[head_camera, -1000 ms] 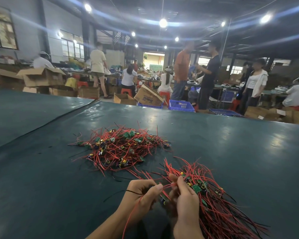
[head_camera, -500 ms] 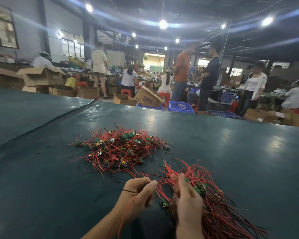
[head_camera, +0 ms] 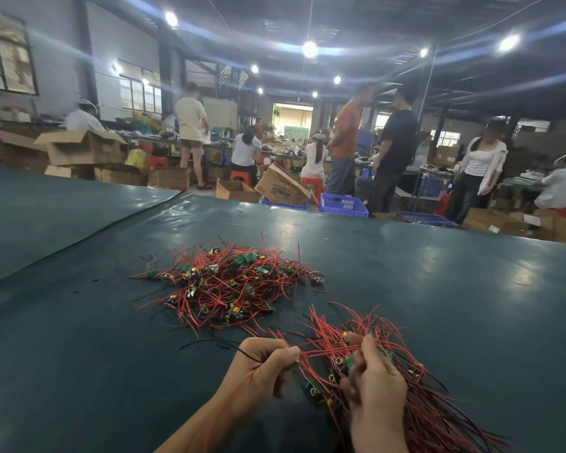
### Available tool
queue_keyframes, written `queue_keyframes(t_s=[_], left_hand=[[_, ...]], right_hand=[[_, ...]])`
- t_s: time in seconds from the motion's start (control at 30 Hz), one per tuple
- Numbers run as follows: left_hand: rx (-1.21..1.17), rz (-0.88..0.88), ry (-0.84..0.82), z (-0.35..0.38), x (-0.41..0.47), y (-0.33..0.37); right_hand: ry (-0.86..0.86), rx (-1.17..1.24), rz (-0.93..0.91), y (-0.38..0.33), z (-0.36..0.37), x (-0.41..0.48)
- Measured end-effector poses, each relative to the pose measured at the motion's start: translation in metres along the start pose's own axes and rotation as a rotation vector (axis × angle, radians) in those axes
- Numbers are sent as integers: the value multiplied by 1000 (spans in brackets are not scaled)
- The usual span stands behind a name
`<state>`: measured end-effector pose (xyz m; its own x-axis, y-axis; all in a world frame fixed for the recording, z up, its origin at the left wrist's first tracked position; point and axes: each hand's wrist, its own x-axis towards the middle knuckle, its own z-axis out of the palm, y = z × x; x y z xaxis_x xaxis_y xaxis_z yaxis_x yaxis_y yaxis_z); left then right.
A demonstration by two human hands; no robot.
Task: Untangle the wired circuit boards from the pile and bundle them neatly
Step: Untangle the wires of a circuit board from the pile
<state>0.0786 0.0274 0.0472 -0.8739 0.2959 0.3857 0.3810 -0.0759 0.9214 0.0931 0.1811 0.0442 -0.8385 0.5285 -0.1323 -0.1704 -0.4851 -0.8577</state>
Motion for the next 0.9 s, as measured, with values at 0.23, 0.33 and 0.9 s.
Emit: queue_keyframes(t_s=[0.23,0.33,0.9], left_hand=[[-135,-126,129,-5,8,1],[-98,-280,103,-6,11,-3],[-608,-466,345,-12,15,-6]], right_hand=[[-36,-42,-155,6,4,-4],[-54,-12,-192,5,6,-7],[-187,-20,-252,3,9,-19]])
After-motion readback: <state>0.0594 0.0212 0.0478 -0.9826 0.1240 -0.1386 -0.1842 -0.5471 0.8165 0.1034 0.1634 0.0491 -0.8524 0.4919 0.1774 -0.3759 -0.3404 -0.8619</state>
